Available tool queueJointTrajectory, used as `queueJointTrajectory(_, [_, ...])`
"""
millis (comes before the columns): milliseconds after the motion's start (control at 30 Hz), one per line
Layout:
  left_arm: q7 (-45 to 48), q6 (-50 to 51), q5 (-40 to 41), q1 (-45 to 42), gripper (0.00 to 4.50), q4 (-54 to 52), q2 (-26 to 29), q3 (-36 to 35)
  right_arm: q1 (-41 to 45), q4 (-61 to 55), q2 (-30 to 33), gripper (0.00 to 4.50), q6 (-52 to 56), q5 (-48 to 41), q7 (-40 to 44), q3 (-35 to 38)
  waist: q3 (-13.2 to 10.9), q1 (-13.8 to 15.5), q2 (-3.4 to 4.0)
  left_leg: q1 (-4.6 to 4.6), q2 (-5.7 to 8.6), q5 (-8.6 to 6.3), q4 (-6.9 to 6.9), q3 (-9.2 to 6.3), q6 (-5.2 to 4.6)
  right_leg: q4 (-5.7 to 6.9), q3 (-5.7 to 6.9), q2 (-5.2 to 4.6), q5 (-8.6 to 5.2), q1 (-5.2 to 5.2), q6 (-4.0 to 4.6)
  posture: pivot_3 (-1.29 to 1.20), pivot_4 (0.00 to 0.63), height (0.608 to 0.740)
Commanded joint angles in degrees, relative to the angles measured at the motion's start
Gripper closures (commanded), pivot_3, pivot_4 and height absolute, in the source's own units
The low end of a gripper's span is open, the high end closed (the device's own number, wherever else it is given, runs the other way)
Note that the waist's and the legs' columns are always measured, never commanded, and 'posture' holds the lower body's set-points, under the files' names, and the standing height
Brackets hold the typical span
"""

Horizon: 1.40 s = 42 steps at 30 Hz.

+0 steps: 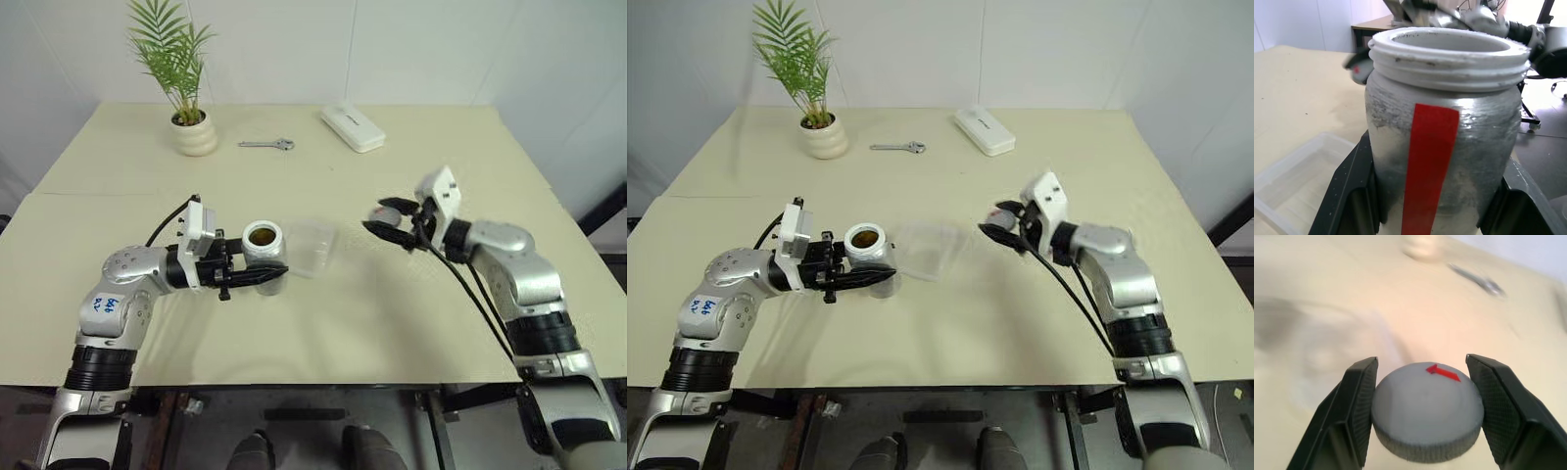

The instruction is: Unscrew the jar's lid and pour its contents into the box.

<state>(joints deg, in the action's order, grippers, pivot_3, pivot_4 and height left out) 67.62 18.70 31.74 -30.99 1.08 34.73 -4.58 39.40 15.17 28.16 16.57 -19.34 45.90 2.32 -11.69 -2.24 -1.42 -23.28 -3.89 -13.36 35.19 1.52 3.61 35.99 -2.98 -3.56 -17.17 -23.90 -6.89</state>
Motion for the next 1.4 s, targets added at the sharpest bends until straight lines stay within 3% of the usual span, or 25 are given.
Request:
queueJointTrajectory(33, [0.3, -0.4, 0.7, -1.2, 2.57, 0.2, 0.3, -1.0, -2.1, 1.0, -1.8, 1.94, -5.0, -1.8, -1.0, 4.2, 0.0, -0.3, 0.00, 0.02, -0.01, 0.01, -0.01, 0.01, 0.02, 0.02, -0.01, 0.01, 0.00, 0.00, -0.01, 0.00, 0.150, 0.740])
queueJointTrajectory(367, [-0.4, -0.2, 1.3, -6.4, 2.57, 3.6, -2.6, -1.1, -4.5, 14.7, -4.6, 1.94, -13.4, 2.3, -7.4, 6.5, 0.0, -0.6, 0.00, 0.04, 0.02, 0.01, 0.21, 0.10, -0.01, 0.02, -0.16, 0.00, 0.11, 0.06, -0.17, 0.00, 0.150, 0.740])
queueJointTrajectory(533, [-1.3, -2.8, -1.3, -7.6, 2.57, 5.6, -3.3, -0.2, -4.1, 17.1, -4.5, 1.94, -15.8, 2.3, -6.4, 6.9, 0.0, -1.0, 0.01, 0.07, 0.03, 0.01, 0.19, 0.16, 0.00, 0.02, -0.24, 0.00, 0.12, 0.06, -0.19, 0.00, 0.150, 0.740])
queueJointTrajectory(633, [-1.3, -1.5, -0.5, -8.8, 2.57, 6.5, -4.0, -0.2, -4.9, 17.1, -3.7, 0.97, -16.4, 2.6, -5.9, 7.0, 0.0, -0.9, 0.01, 0.07, 0.02, 0.01, 0.19, 0.16, 0.00, 0.03, -0.24, 0.01, 0.12, 0.06, -0.19, 0.00, 0.150, 0.740])
queueJointTrajectory(733, [-1.7, -0.5, -0.3, -9.8, 2.57, 7.7, -4.2, -0.6, -5.7, 12.4, -2.5, 0.02, -15.3, 0.8, -3.4, 7.5, 0.0, -0.8, 0.01, 0.07, 0.03, 0.01, 0.23, 0.18, -0.01, 0.03, -0.26, 0.00, 0.14, 0.06, -0.22, 0.00, 0.150, 0.740])
queueJointTrajectory(1000, [-4.2, -0.7, -3.1, -14.1, 2.57, 13.0, -2.9, -1.5, -7.7, -9.0, 2.1, 0.02, -3.5, -5.8, 3.5, 5.0, 0.0, -0.8, 0.02, 0.08, 0.02, 0.01, 0.28, 0.18, -0.01, 0.07, -0.27, 0.01, 0.14, 0.06, -0.24, 0.00, 0.150, 0.740])
queueJointTrajectory(1167, [-5.2, -3.8, -10.4, -19.8, 2.57, 22.5, 1.6, 0.9, -6.7, -28.2, 4.7, 0.02, 7.1, -10.0, 8.0, -2.6, 0.0, -0.9, 0.02, 0.08, 0.02, 0.00, 0.31, 0.18, -0.02, 0.11, -0.27, 0.06, 0.14, 0.03, -0.24, 0.00, 0.150, 0.740])
queueJointTrajectory(1400, [-9.6, -14.9, -24.2, -27.6, 2.57, 35.1, 3.8, 7.1, -6.7, -29.5, 3.6, 0.02, 10.5, -8.8, 5.4, -4.5, 0.0, 0.9, 0.00, -0.04, 0.05, -0.13, 0.46, 0.22, -0.18, -0.04, -0.27, 0.01, 0.17, 0.06, -0.28, 0.00, 0.150, 0.740])
